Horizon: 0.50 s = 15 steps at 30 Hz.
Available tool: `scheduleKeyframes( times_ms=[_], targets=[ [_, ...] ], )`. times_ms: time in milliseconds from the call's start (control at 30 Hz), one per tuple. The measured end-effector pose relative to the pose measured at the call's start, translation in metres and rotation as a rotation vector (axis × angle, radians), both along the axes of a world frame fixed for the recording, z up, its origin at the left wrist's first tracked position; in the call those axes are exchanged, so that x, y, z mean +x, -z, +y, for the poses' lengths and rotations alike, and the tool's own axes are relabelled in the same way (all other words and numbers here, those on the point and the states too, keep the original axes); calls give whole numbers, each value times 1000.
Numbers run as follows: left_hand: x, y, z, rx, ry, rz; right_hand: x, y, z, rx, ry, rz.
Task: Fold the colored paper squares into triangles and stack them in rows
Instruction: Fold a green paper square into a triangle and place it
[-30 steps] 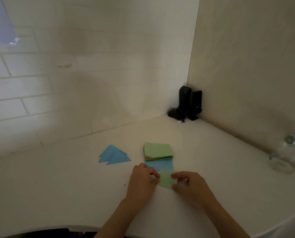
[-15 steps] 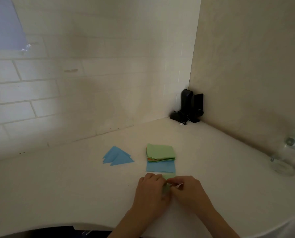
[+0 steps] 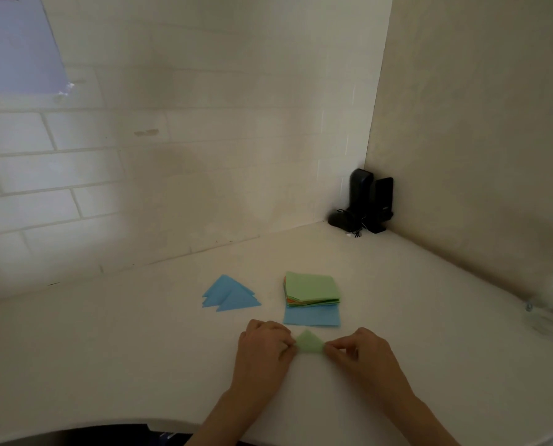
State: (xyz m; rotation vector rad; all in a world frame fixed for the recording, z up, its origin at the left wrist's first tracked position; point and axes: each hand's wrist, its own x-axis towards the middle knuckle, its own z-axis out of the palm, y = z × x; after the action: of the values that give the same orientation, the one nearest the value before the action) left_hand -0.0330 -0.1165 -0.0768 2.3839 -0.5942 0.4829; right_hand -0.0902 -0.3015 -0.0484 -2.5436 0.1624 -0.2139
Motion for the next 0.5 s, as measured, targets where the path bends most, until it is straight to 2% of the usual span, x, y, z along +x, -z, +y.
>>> scheduleKeyframes(
  times_ms=[67, 167, 333, 500],
  targets=[
    [0, -1, -3, -33, -32, 66, 0, 0, 1, 29, 33, -14],
    [-2, -4, -10, 19, -92, 78, 3, 0, 6, 72, 109, -22],
    [-2, -2, -21, 135, -162, 85, 6, 1, 16, 36, 191, -27],
    [1, -2, -22, 134, -176, 104, 8, 5, 16, 18, 204, -44]
  ],
)
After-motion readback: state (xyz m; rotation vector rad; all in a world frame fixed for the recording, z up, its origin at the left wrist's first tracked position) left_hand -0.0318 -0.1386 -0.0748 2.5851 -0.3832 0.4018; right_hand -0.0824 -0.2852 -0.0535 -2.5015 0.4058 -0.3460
